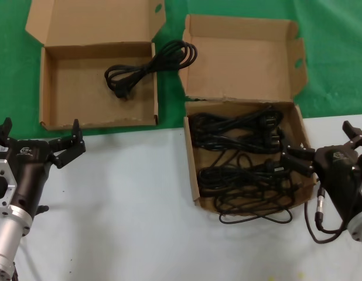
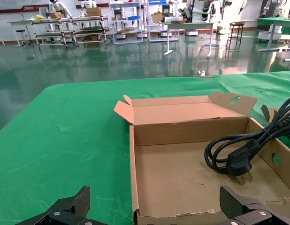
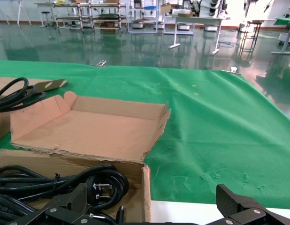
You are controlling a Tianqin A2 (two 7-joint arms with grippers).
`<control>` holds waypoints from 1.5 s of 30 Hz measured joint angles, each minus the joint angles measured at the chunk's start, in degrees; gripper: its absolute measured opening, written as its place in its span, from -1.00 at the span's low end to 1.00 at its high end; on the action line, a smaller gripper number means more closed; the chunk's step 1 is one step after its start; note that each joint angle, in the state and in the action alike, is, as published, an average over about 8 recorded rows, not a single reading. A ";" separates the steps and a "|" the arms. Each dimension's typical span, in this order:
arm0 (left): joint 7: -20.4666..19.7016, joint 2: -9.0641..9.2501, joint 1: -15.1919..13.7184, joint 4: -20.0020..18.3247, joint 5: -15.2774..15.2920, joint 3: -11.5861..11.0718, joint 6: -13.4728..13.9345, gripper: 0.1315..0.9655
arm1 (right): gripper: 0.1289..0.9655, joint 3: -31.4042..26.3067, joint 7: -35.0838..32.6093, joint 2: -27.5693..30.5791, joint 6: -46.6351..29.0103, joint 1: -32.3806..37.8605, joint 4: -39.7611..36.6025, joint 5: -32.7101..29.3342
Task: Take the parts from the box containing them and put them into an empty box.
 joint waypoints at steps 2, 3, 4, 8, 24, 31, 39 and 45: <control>0.00 0.00 0.00 0.00 0.00 0.00 0.00 1.00 | 1.00 0.00 0.00 0.00 0.00 0.00 0.00 0.00; 0.00 0.00 0.00 0.00 0.00 0.00 0.00 1.00 | 1.00 0.00 0.00 0.00 0.00 0.00 0.00 0.00; 0.00 0.00 0.00 0.00 0.00 0.00 0.00 1.00 | 1.00 0.00 0.00 0.00 0.00 0.00 0.00 0.00; 0.00 0.00 0.00 0.00 0.00 0.00 0.00 1.00 | 1.00 0.00 0.00 0.00 0.00 0.00 0.00 0.00; 0.00 0.00 0.00 0.00 0.00 0.00 0.00 1.00 | 1.00 0.00 0.00 0.00 0.00 0.00 0.00 0.00; 0.00 0.00 0.00 0.00 0.00 0.00 0.00 1.00 | 1.00 0.00 0.00 0.00 0.00 0.00 0.00 0.00; 0.00 0.00 0.00 0.00 0.00 0.00 0.00 1.00 | 1.00 0.00 0.00 0.00 0.00 0.00 0.00 0.00; 0.00 0.00 0.00 0.00 0.00 0.00 0.00 1.00 | 1.00 0.00 0.00 0.00 0.00 0.00 0.00 0.00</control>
